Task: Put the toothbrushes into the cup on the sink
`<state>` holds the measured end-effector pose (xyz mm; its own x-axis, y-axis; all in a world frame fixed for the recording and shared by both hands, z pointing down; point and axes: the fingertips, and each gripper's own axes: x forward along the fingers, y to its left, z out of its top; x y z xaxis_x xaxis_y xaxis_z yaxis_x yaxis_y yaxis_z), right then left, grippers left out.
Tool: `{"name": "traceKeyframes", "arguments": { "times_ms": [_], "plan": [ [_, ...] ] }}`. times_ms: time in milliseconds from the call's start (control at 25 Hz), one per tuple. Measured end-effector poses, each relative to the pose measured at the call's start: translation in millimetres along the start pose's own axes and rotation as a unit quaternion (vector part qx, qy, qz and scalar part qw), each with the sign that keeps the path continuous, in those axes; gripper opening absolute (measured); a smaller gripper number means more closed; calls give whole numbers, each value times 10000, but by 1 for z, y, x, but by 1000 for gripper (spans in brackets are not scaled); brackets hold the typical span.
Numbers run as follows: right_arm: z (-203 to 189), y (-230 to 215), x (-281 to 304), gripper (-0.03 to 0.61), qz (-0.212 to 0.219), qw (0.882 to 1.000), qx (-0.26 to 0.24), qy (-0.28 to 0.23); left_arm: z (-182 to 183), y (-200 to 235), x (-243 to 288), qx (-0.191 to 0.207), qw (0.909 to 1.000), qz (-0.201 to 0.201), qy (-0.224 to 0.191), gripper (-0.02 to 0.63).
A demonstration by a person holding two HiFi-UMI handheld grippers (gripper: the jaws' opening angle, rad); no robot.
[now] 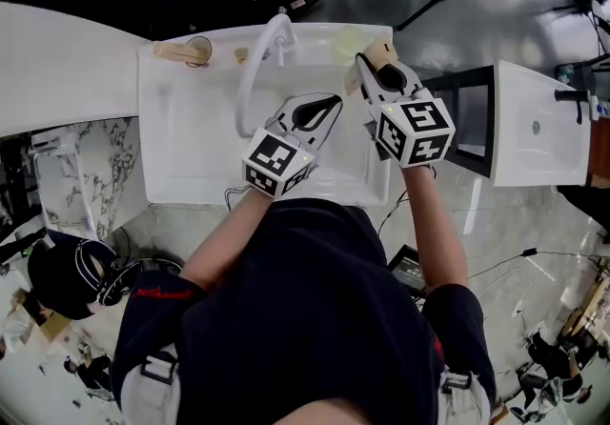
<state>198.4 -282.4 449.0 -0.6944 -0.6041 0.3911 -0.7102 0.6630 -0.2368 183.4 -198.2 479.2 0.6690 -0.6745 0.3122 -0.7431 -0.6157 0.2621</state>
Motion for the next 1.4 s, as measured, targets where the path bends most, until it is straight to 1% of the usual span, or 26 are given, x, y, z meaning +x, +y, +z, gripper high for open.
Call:
{"name": "traceKeyframes", "arguments": {
  "times_ms": [160, 400, 680, 880, 1080, 1400],
  "plan": [
    [14, -4, 8, 61, 16, 9999, -123, -84, -1, 1, 1, -36, 10000, 27, 7, 18],
    [39, -13, 19, 61, 64, 9994, -175, -288, -8, 3, 2, -121, 9999, 81, 45, 18],
    [54, -26, 31, 61, -5, 9990, -108, -433, -13, 7, 3, -212, 9997, 127, 83, 18],
    [54, -33, 41, 61, -75, 9988, -217, -429, -16, 11, 8, -268, 9995, 152, 112, 18],
    [44, -40, 51, 61, -218, 9983, -422, -332, -17, 10, 11, -240, 9995, 108, 171, 18],
    [26, -47, 66, 61, -294, 9988, -246, -301, -20, 13, 15, -223, 9993, 76, 284, 18]
  ]
}}
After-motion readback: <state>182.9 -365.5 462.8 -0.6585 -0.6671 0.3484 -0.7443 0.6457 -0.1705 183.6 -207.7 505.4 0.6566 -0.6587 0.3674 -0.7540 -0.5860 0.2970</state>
